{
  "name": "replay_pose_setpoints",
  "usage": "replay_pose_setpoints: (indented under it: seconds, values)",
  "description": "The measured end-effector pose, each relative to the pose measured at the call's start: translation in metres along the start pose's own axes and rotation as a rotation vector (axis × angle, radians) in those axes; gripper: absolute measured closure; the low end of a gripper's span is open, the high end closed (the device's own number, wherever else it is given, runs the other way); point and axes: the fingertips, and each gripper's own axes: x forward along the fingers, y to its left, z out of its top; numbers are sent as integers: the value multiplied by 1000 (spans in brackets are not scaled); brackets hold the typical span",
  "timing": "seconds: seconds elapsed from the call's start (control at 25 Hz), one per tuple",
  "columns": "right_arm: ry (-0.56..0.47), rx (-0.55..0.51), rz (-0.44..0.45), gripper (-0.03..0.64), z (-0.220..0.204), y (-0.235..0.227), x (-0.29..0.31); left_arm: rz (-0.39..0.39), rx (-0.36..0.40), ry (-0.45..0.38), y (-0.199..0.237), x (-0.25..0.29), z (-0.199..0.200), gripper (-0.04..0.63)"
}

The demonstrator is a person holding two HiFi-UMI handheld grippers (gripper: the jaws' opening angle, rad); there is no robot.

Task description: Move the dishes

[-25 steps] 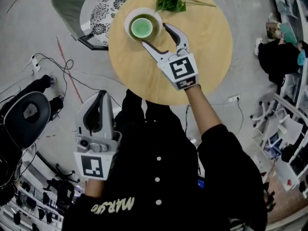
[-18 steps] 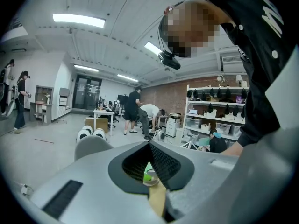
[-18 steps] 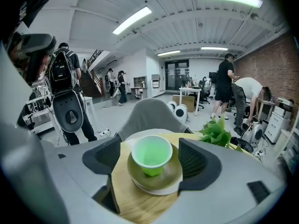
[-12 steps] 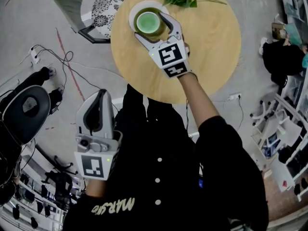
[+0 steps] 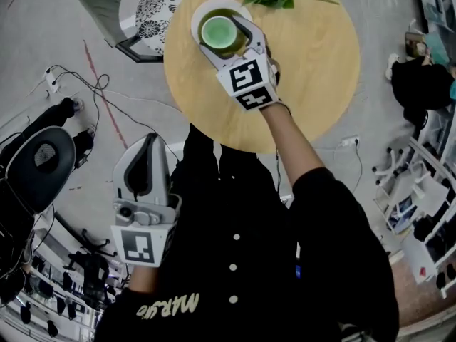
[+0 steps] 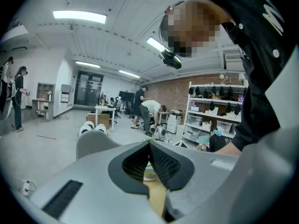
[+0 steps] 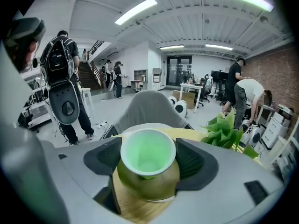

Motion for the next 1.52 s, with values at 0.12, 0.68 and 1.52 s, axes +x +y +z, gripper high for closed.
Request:
replay_pose_setpoints:
  seconds: [0.12, 0.68, 1.52]
  values:
    - [-8, 0, -10, 265, 1, 0, -2, -6, 2, -1, -3, -1, 1, 592]
    - [-103, 52, -50, 265, 36, -6, -45, -55, 42, -53, -23, 0, 32, 592]
    - [-156, 207, -312, 262, 0, -82, -189, -243, 107, -88, -92, 34, 61, 592]
